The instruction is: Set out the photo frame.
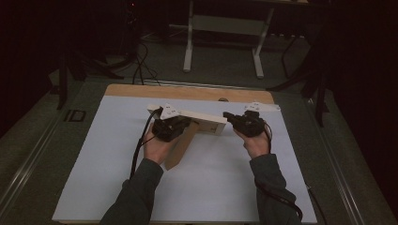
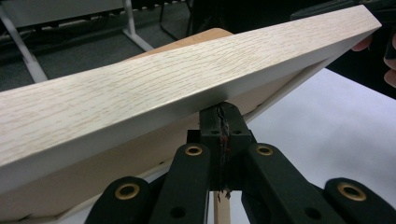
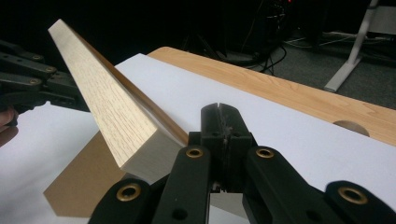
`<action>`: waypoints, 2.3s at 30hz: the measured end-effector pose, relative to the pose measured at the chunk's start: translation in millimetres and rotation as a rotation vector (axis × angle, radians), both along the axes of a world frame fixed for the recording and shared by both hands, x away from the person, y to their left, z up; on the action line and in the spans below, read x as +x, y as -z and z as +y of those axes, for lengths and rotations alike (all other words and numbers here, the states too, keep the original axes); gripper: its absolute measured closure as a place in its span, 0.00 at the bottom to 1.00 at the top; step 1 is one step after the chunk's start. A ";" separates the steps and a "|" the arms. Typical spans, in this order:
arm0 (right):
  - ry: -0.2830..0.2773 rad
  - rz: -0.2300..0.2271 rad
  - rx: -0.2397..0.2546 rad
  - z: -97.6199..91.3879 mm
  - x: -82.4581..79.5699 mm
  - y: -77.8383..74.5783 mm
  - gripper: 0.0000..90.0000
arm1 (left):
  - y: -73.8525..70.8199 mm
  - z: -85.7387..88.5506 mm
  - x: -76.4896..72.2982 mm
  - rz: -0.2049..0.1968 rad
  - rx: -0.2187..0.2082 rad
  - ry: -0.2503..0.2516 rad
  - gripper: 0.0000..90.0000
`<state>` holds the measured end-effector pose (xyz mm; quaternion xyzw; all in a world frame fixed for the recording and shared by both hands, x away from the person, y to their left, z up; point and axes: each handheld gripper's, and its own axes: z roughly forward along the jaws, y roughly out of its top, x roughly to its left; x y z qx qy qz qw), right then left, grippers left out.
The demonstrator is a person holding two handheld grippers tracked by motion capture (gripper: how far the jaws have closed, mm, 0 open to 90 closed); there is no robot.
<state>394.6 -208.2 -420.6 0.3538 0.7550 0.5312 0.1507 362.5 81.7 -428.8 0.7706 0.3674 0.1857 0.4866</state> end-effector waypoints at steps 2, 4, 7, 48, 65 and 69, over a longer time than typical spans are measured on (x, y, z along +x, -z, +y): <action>-0.003 -0.002 0.001 0.6 -0.8 -0.5 0.99 | 0.1 0.1 0.6 0.001 -0.006 -0.002 1.00; -0.005 -0.004 0.001 0.9 -1.2 -1.0 1.00 | 0.2 0.1 0.9 0.002 -0.007 -0.002 1.00; -0.014 -0.005 -0.003 1.5 -1.8 -1.8 1.00 | 0.3 -0.2 1.2 0.001 -0.007 -0.002 1.00; -0.103 -0.014 -0.023 14.6 -12.7 -4.8 1.00 | -3.9 2.0 18.5 0.038 -0.001 -0.023 1.00; -0.154 -0.008 -0.034 23.3 -18.3 -4.7 1.00 | -2.0 3.2 25.9 0.039 -0.003 -0.024 1.00; -0.170 -0.009 -0.040 26.1 -20.5 -5.3 1.00 | -1.2 2.6 27.3 0.030 0.000 -0.024 1.00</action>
